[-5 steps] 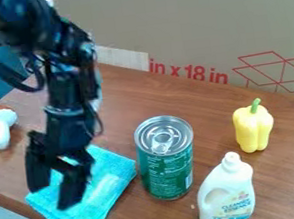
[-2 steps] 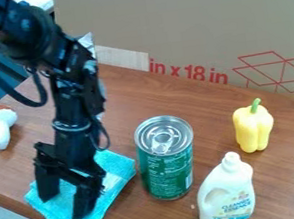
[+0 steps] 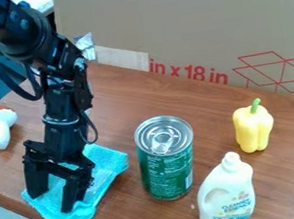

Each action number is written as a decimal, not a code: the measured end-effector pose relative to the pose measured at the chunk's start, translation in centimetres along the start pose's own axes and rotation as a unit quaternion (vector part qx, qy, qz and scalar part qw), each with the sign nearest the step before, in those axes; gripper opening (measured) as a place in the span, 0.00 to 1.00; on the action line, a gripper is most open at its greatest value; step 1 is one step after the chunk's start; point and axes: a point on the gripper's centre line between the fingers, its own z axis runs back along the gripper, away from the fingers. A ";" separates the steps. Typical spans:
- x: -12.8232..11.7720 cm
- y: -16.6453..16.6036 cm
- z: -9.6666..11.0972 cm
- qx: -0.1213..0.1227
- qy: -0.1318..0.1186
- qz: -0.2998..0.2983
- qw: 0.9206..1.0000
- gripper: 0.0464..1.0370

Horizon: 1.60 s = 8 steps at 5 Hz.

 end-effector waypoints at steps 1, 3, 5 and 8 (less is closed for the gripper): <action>1.7 0.4 0.3 -0.011 -0.013 0.015 1.000 0.96; 9.1 1.2 5.8 0.024 -0.170 0.037 0.985 0.96; 12.4 0.7 8.6 0.038 -0.228 0.035 0.972 0.96; 6.8 -0.6 12.3 0.016 -0.257 0.048 0.965 0.96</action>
